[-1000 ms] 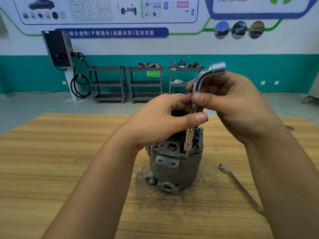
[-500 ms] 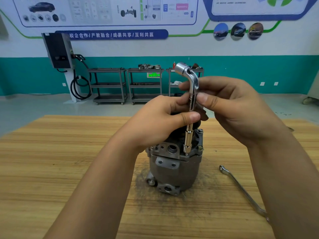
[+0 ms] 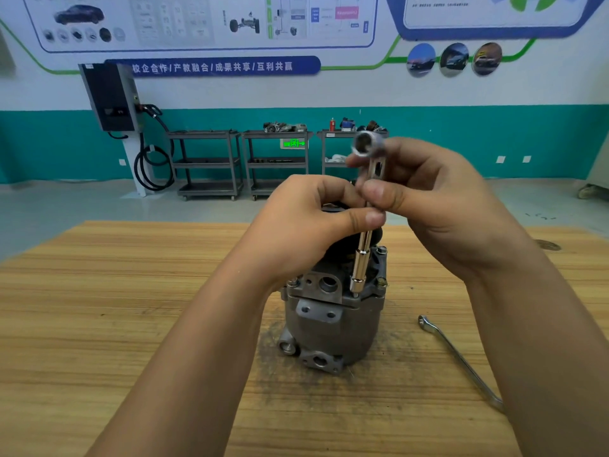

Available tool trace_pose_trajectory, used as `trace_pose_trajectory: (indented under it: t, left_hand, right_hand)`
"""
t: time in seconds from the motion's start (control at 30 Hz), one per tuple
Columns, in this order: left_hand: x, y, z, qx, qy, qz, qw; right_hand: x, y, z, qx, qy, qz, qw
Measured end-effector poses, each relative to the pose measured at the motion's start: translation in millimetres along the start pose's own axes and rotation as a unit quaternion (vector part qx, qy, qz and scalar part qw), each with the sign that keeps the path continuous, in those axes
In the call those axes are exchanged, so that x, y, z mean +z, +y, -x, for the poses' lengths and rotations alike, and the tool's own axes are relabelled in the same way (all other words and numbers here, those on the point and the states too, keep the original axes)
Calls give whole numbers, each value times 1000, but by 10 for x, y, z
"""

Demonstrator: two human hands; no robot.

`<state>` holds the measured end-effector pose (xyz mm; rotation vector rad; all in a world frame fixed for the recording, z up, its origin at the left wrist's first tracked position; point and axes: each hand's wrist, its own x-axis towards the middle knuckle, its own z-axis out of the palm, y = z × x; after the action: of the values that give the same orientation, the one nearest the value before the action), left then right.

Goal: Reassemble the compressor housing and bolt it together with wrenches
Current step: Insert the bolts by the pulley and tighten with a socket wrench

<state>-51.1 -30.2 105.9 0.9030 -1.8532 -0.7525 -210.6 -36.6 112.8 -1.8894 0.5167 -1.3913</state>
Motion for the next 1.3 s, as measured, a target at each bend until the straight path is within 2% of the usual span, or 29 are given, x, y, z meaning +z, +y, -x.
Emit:
trace_pose_trajectory:
  t: [0.07,0.17,0.33,0.47,0.6,0.8,0.93,1.07,1.2,1.3]
  left_hand:
    - [-28,-6,7,-2,-27,18,999]
    - [-62,-3,19,-7,-58,37,998]
    - [-26,25,22,10,-27,-27,999]
    - [27,32,17,7,15,-61,998]
    - [8,49,22,-4,1,-56,998]
    - [-47,35,28,-10,-46,-50,998]
    - [-53,50,35,-10,-73,-40,996]
    - [-39,51,36,-3,-75,-42,996]
    - [-33,60,42,-5,-74,-47,996]
    - [2,67,38,5,-38,-52,998]
  right_hand:
    - [-7,-11,11,6,-41,-7,999]
    - [-17,-28,16,16,-48,-13,999]
    - [3,-22,18,-2,34,50,998]
    - [46,8,12,-12,65,68,995]
    - [58,44,12,-30,98,50,993]
    - [-29,30,25,-3,-2,25,1000]
    - [-78,18,33,-10,-5,34,999]
    - [-37,36,27,-5,-41,53,998]
    - [-27,54,22,-2,10,98,995]
    - [11,74,28,6,62,105,993]
